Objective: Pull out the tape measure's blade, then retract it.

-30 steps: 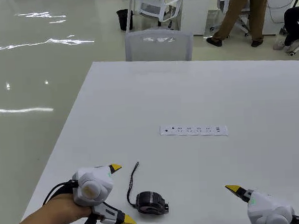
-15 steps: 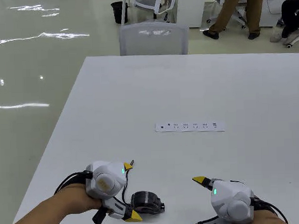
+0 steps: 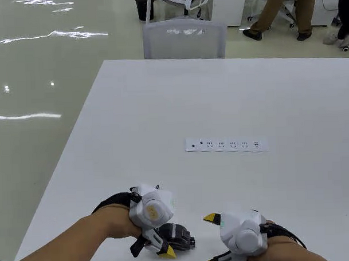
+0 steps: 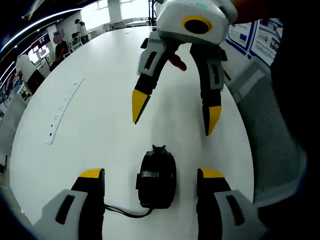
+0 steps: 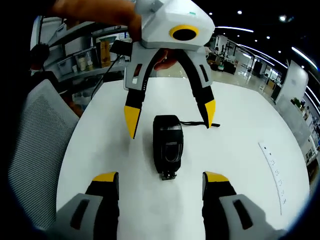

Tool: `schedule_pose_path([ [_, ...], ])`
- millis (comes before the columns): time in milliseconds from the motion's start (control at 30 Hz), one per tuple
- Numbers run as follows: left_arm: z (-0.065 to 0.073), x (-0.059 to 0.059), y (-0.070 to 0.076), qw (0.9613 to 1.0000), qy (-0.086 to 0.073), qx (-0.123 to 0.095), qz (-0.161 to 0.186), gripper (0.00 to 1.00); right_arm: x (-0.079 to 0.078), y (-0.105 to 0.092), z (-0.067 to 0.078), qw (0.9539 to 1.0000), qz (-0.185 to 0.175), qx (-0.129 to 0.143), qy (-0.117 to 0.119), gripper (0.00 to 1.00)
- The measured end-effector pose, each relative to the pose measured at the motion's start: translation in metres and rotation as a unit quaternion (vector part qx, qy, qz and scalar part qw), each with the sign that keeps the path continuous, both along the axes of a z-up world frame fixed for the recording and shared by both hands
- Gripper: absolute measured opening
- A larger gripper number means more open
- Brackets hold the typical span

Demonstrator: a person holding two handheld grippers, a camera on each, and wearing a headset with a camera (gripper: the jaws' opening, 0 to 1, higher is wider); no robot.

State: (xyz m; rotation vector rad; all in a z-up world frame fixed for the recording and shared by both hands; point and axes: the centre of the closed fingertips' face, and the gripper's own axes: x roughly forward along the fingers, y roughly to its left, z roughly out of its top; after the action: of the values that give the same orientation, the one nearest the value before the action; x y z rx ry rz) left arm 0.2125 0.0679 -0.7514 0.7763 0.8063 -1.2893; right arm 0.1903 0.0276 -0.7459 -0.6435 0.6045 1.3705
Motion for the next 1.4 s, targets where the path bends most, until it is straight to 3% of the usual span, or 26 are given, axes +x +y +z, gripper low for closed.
schedule_pose_path([
  [100,-0.006,-0.002,-0.006,1.0000,0.008,0.003,0.002,0.68,0.001,0.006,-0.011,0.9999,0.007,-0.004,0.015,0.65],
  [233,-0.018,-0.009,-0.003,0.9995,0.018,0.027,-0.004,0.62,0.000,0.010,-0.024,0.9988,0.033,-0.032,0.018,0.57],
  [400,-0.031,-0.010,0.003,0.9986,0.017,0.049,0.000,0.51,0.006,0.012,-0.044,0.9982,0.023,-0.042,0.036,0.44],
  [467,-0.034,-0.007,0.003,0.9983,0.015,0.054,0.013,0.42,0.013,0.014,-0.056,0.9983,0.021,-0.044,0.031,0.48],
  [567,-0.031,-0.007,0.000,0.9986,0.011,0.051,0.012,0.37,0.016,0.018,-0.051,0.9987,0.013,-0.036,0.033,0.42],
  [667,-0.031,-0.008,-0.002,0.9986,0.005,0.052,0.003,0.35,0.018,0.020,-0.055,0.9986,0.015,-0.037,0.036,0.37],
  [767,-0.031,-0.007,-0.002,0.9985,-0.004,0.053,-0.009,0.33,0.012,0.019,-0.054,0.9979,0.027,-0.047,0.036,0.34],
  [1033,-0.035,-0.004,0.000,0.9992,-0.002,0.041,-0.004,0.33,0.008,0.017,-0.053,0.9953,0.047,-0.077,0.036,0.20],
  [1267,-0.036,-0.004,0.001,0.9992,0.000,0.041,-0.005,0.33,0.009,0.019,-0.059,0.9922,0.061,-0.107,0.019,0.20],
  [1300,-0.036,-0.004,0.001,0.9991,0.000,0.041,-0.005,0.33,0.010,0.018,-0.062,0.9919,0.059,-0.111,0.020,0.17],
  [1367,-0.037,-0.003,0.001,0.9992,0.001,0.041,0.000,0.33,0.007,0.016,-0.064,0.9916,0.034,-0.113,0.053,0.15],
  [1400,-0.037,-0.003,0.001,0.9992,0.000,0.041,0.000,0.33,0.010,0.016,-0.062,0.9924,0.038,-0.109,0.043,0.14],
])
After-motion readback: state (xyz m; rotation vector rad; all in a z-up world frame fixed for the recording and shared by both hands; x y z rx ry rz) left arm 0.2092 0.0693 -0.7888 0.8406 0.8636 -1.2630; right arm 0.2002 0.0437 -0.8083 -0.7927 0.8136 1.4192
